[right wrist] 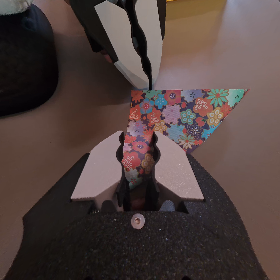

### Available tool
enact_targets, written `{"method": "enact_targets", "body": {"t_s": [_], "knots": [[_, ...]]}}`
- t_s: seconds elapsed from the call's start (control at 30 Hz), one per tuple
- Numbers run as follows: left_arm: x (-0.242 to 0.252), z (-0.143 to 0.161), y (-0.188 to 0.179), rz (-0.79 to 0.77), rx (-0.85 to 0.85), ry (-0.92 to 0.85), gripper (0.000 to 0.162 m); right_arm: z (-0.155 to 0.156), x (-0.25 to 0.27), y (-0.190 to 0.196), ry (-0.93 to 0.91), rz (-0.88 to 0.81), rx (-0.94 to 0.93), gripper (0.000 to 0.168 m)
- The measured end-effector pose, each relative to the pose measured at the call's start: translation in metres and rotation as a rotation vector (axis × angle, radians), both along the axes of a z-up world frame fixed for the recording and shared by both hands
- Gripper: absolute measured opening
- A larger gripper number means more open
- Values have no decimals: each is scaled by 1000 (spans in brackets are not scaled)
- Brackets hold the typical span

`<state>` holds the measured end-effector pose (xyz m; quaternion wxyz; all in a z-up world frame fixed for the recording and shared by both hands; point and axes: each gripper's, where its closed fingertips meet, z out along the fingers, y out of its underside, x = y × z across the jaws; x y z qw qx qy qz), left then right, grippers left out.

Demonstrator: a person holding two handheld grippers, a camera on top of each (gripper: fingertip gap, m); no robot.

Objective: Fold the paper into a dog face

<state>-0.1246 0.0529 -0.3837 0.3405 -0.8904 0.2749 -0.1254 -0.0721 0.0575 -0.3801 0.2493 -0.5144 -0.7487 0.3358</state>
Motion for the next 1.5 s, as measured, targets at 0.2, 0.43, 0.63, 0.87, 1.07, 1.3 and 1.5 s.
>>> {"method": "enact_targets", "body": {"t_s": [0.2,0.43,0.63,0.87,1.07,1.3,1.5], "knots": [[2,0,-2,-9,0,-17,1,1,-3,3,11,-28,19,40],[2,0,-2,-14,3,-30,1,0,-3,1,3,-18,5,34],[2,0,-2,-17,11,-28,0,0,-3,0,-12,-9,-23,32],[-8,17,2,48,55,-46,0,0,-2,0,-19,-10,-42,32],[18,38,1,-66,135,24,0,-1,-2,0,-15,-9,-29,32],[13,4,-4,-76,0,98,0,-1,-2,0,-14,-8,-27,32],[14,0,-5,-77,-21,94,0,-1,-2,0,-13,-6,-26,32]]}}
